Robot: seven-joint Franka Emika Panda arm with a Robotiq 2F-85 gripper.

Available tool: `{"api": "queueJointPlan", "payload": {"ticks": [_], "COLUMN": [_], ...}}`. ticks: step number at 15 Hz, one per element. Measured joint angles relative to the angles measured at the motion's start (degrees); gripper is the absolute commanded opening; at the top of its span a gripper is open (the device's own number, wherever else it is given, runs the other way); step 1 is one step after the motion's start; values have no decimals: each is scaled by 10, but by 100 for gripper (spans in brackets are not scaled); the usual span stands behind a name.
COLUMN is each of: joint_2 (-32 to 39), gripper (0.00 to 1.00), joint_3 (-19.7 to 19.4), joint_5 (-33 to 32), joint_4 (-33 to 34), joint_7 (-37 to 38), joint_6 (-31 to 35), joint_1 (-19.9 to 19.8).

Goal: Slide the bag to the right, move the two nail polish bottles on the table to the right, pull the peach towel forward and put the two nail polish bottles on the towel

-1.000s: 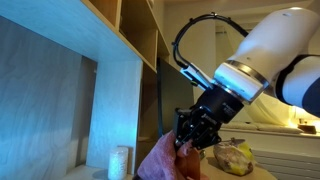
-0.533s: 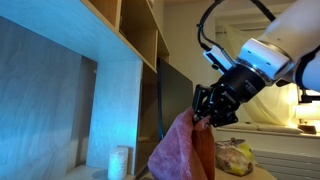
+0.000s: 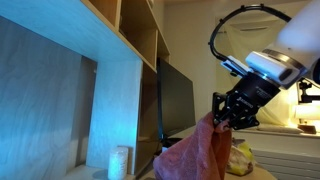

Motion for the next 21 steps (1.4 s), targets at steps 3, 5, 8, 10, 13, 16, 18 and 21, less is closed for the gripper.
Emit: {"api": "queueJointPlan", "payload": {"ticks": [3,5,8,10,13,16,18,21], "joint_2": [15,22,22,14,1,-2,-1,12], "gripper": [2,2,2,2,2,2,2,3], "joint_3": [-72,-84,-54,7,121,258,343,425], "joint_5": [26,37,38,8,39,34,35,41], "joint_4": [-26,-39,-53,-54,-55,-33,-14,22], "joint_7": [60,85,84,85,-6,-80,-139,-236], "joint_6": [-33,-70,-123,-177,-250,-356,-425,-515], "joint_1": [63,86,83,44,-44,-167,-250,-327]}}
